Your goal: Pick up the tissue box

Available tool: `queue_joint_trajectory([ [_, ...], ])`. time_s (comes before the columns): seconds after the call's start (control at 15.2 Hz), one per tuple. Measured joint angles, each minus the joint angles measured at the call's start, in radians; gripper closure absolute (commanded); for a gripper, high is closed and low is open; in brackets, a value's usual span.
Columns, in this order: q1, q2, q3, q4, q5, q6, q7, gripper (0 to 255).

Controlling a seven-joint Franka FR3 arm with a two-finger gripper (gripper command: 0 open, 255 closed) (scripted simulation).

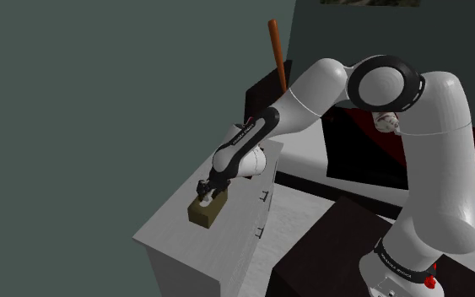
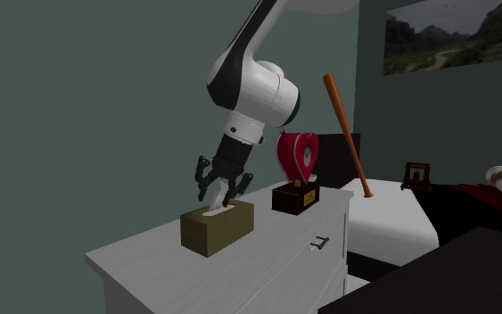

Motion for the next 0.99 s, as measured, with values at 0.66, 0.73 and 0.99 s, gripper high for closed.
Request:
queue_joint_trajectory([
  [0.66, -0.003, -0.007, 0.002, -0.003, 0.002, 0.001, -0.002, 255],
  [0.73, 0.0, -0.017, -0.001, -0.006, 0.0, -0.007, 0.003, 255],
  [0.99, 0.007, -0.062, -0.012, -0.017, -0.009, -0.043, 0.024, 255],
])
